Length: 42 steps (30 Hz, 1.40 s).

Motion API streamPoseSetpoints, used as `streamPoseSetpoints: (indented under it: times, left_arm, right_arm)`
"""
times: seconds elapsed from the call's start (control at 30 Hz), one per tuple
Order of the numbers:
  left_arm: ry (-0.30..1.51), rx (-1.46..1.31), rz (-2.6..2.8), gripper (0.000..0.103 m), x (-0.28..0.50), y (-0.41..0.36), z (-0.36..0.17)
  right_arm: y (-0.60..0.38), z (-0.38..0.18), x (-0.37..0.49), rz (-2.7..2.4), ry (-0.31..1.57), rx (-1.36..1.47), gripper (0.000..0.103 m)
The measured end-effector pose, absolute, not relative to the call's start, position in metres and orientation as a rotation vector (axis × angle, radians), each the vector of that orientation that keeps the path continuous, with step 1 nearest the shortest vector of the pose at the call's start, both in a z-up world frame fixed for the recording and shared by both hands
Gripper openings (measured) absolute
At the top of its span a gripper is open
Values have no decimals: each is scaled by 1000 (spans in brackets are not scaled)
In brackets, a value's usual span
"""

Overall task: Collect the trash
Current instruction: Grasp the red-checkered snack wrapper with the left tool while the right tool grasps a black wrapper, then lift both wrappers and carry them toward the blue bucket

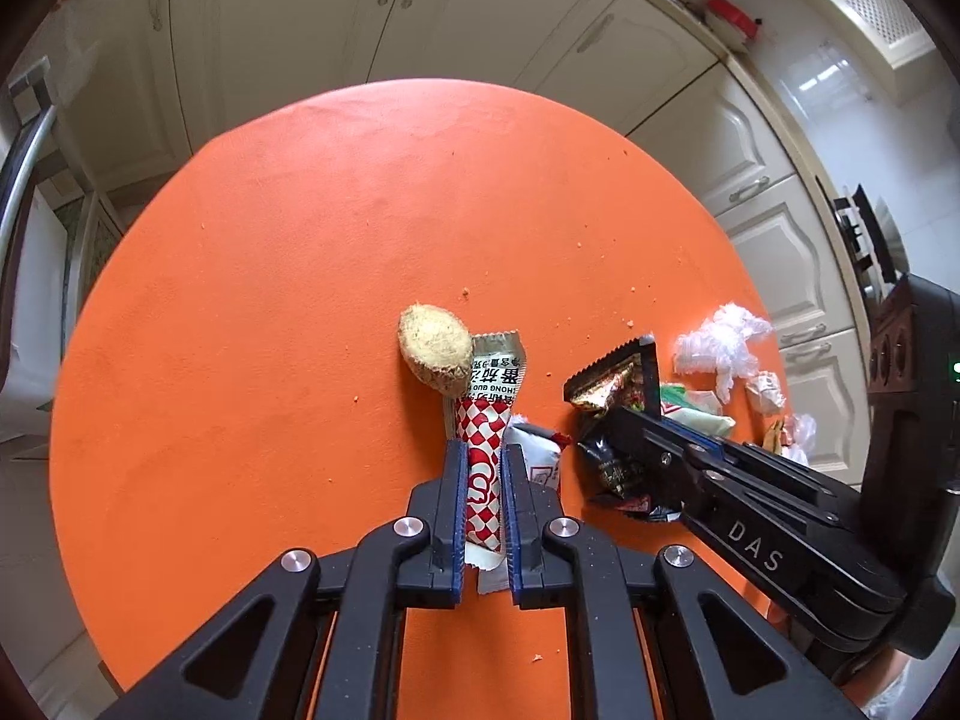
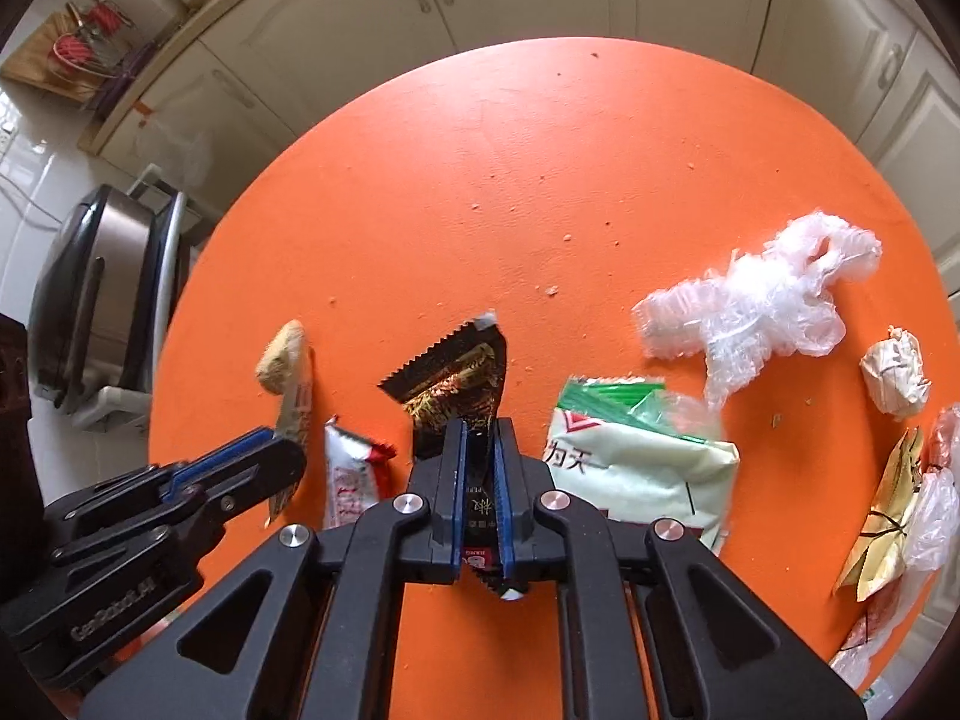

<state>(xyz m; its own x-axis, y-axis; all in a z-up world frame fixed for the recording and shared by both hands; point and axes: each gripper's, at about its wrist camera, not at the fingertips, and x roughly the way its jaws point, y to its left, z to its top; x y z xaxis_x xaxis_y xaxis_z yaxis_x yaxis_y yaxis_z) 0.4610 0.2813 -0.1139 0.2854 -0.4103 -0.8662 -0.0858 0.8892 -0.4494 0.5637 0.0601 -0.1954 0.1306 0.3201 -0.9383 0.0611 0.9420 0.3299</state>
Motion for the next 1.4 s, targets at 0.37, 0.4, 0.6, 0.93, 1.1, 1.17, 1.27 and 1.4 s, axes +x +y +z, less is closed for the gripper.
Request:
streamPoseSetpoints:
  times: [0.37,0.4,0.6,0.93,1.1,1.17,1.27,1.4]
  left_arm:
    - [1246,-421,-229,5,453,269,-99]
    - [1240,-416,-234,5,451,269,-96]
    - [1199,-374,-253,5,437,252,-71]
    - [1167,-232,-344,5,412,169,-38]
    - [1150,-141,-442,5,391,104,-24]
    - [1150,-107,-485,5,382,76,-22]
    - [1160,-40,-550,5,369,29,-23]
    - [1187,37,-627,5,353,-31,-27]
  right_arm:
    - [47,-169,544,195,1376,333,0]
    - [44,-167,542,193,1372,344,0]
    - [26,-149,523,207,1336,400,0]
    - [-43,-105,459,127,1218,474,0]
    - [-95,-91,413,35,1172,532,0]
    - [-115,-87,394,-11,1157,551,0]
    - [-148,-84,363,-81,1130,587,0]
    - [-197,-85,317,-178,1099,649,0]
